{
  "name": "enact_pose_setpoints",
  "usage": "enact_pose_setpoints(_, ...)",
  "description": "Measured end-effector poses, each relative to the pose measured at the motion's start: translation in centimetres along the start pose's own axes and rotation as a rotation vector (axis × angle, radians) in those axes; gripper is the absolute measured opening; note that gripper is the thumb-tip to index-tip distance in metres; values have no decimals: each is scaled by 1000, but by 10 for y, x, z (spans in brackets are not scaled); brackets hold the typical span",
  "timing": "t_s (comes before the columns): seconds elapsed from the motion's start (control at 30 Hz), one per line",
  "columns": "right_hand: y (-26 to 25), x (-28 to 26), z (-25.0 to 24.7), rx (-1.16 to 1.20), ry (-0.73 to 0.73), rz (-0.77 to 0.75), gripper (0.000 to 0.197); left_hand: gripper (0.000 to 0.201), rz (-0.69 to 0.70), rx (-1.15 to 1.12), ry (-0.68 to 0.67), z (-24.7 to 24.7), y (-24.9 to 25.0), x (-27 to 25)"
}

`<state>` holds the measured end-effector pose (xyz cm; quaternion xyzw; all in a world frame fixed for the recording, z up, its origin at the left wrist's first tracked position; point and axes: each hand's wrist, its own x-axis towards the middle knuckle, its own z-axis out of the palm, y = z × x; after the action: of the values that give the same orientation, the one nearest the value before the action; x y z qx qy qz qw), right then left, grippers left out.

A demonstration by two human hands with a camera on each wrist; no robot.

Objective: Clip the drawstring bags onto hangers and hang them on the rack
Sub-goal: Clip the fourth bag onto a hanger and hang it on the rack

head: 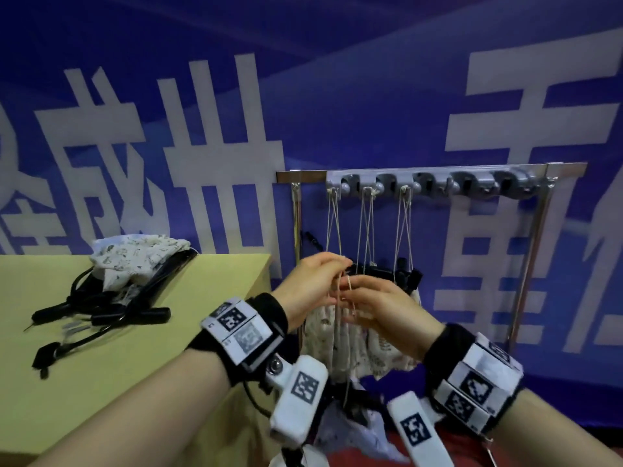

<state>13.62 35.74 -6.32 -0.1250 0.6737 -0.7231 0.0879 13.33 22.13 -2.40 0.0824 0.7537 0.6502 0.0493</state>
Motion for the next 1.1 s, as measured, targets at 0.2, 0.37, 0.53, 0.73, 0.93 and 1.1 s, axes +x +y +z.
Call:
enact_pose_setpoints(0.2, -9, -6, -31, -22, 215, -23, 21, 31, 7, 129, -84, 19, -5, 5)
enact_pose_setpoints(0.37, -20, -16, -53, 41, 242, -28, 28, 22, -34, 111, 26, 20, -14, 17)
enact_pose_setpoints(0.53, -41, -33, -71, 31, 233, -115, 35, 23, -54, 56, 97, 15, -26, 27)
enact_pose_setpoints(0.73, -70, -41, -88, -68, 229, -191, 38, 26, -65, 98, 28, 24, -30, 31)
enact_pose_setpoints(0.93, -93, -33, -111, -45, 399, -319, 24, 25, -48, 78, 22, 45, -25, 41)
enact_pose_setpoints(1.1, -95, -24, -128, -33, 548, -365, 26, 25, -16, -86, 91, 46, -9, 61)
